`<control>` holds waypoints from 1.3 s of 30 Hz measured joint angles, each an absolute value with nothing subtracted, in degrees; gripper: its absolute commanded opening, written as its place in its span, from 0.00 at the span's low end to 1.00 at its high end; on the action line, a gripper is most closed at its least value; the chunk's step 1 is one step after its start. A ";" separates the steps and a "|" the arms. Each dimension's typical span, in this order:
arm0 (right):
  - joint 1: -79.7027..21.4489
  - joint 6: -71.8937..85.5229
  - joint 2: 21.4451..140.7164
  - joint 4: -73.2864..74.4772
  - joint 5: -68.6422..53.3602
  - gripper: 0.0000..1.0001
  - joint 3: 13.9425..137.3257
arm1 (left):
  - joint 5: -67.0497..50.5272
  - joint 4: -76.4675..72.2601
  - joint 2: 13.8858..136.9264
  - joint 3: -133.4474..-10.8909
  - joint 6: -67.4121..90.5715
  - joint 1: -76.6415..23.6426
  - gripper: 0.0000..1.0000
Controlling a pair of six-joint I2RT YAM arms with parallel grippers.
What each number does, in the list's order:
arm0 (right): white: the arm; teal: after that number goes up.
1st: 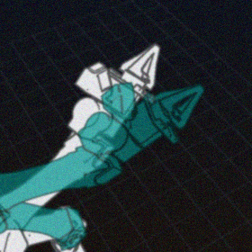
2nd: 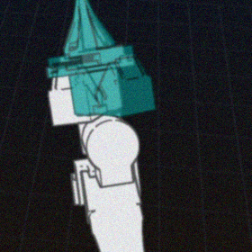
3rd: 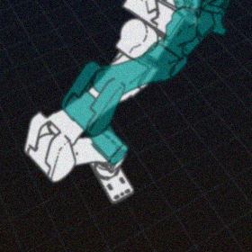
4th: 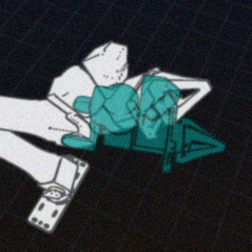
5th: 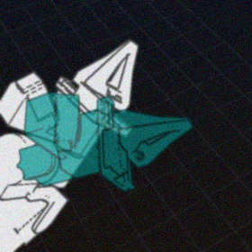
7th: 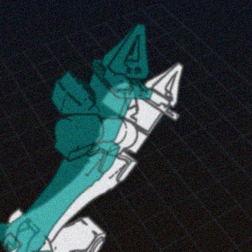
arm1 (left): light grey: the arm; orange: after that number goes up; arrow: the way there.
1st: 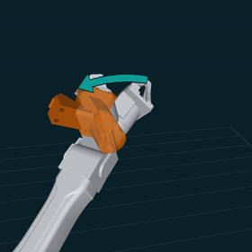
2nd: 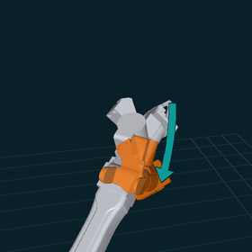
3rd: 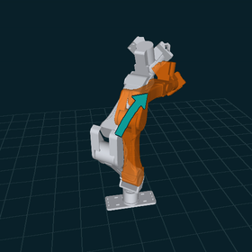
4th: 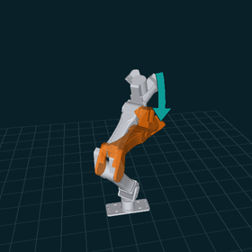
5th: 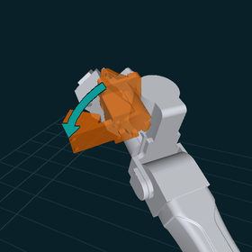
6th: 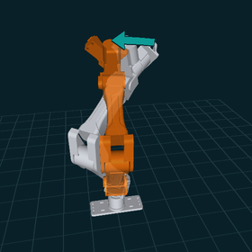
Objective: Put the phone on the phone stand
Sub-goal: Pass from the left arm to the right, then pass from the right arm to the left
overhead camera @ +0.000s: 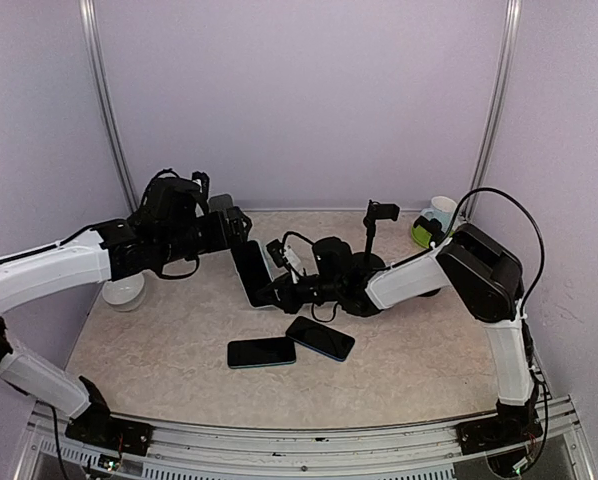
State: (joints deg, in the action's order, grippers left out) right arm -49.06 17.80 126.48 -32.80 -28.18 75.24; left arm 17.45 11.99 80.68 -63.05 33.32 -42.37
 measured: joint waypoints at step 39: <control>-49.43 8.54 100.71 -13.39 -15.38 0.00 63.42 | 21.91 17.41 53.04 -52.07 35.09 -44.45 0.99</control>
